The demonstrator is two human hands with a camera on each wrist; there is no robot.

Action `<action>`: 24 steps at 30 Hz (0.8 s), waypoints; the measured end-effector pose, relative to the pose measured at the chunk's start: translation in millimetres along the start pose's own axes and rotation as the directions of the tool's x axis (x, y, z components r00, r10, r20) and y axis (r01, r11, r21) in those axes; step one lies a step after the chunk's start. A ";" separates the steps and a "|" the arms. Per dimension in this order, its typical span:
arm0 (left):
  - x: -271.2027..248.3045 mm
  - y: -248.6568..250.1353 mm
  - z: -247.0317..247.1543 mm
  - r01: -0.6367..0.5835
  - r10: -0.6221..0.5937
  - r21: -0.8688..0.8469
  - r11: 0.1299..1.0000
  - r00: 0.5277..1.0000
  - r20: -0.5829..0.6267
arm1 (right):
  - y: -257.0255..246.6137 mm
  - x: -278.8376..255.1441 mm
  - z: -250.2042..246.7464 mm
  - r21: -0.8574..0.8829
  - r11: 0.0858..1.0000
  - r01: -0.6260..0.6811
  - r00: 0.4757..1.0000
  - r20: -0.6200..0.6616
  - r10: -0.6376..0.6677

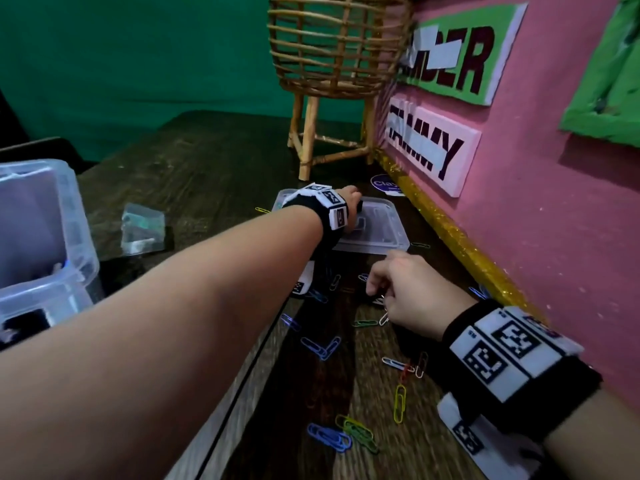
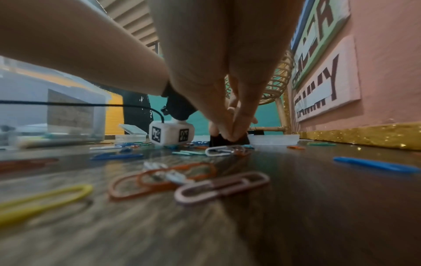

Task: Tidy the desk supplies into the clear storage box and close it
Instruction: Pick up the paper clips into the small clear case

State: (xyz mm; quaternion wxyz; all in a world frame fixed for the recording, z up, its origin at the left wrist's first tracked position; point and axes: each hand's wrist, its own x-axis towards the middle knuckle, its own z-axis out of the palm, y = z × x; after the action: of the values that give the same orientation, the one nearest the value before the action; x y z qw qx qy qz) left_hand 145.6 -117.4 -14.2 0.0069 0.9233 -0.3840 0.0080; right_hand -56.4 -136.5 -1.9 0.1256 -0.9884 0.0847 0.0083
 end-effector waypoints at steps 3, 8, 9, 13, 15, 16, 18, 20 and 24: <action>-7.5 5.2 -15.4 0.031 -0.032 0.006 0.999 0.999 0.010 | 1.0 3.5 -0.2 0.035 0.999 -0.024 1.000 -0.002 0.025; -23.1 4.3 -29.7 0.038 -0.043 -0.054 0.998 0.995 -0.093 | 3.6 1.2 0.5 0.160 0.987 -0.021 0.984 -0.172 0.048; -31.0 3.5 -33.5 0.034 -0.047 -0.095 0.995 0.989 -0.138 | 4.7 0.0 -0.1 0.169 0.985 -0.021 0.971 -0.231 0.060; -82.1 11.2 -56.9 -0.012 -0.072 -0.270 0.963 0.952 -0.297 | -0.2 -9.4 -5.0 0.169 0.986 -0.014 0.969 -0.241 0.055; -114.9 17.4 -62.5 -0.057 -0.060 -0.315 0.947 0.935 -0.349 | -6.3 -17.7 -4.7 0.148 0.989 -0.008 0.986 -0.164 0.033; -129.7 20.0 -61.9 -0.076 -0.054 -0.345 0.936 0.934 -0.354 | -8.8 -21.3 -2.9 0.150 0.989 -0.004 0.990 -0.136 0.025; -160.6 22.3 -56.7 -0.095 -0.035 -0.366 0.926 0.942 -0.333 | -14.9 -30.3 0.6 0.158 0.987 0.004 0.993 -0.115 0.014; -188.5 21.3 -47.6 -0.123 0.001 -0.362 0.924 0.948 -0.319 | -21.3 -38.9 3.4 0.172 0.985 0.018 0.993 -0.121 0.003; -230.8 11.7 -34.0 -0.128 0.030 -0.346 0.930 0.961 -0.274 | -34.4 -57.9 3.0 0.255 0.966 0.052 0.997 -0.070 -0.035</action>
State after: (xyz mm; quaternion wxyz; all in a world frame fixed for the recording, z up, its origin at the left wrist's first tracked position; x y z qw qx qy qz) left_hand -25.7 38.6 15.2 0.2265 0.8806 -0.4118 0.0606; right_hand -107.6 -93.4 5.8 0.2496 -0.9653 0.0674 -0.0375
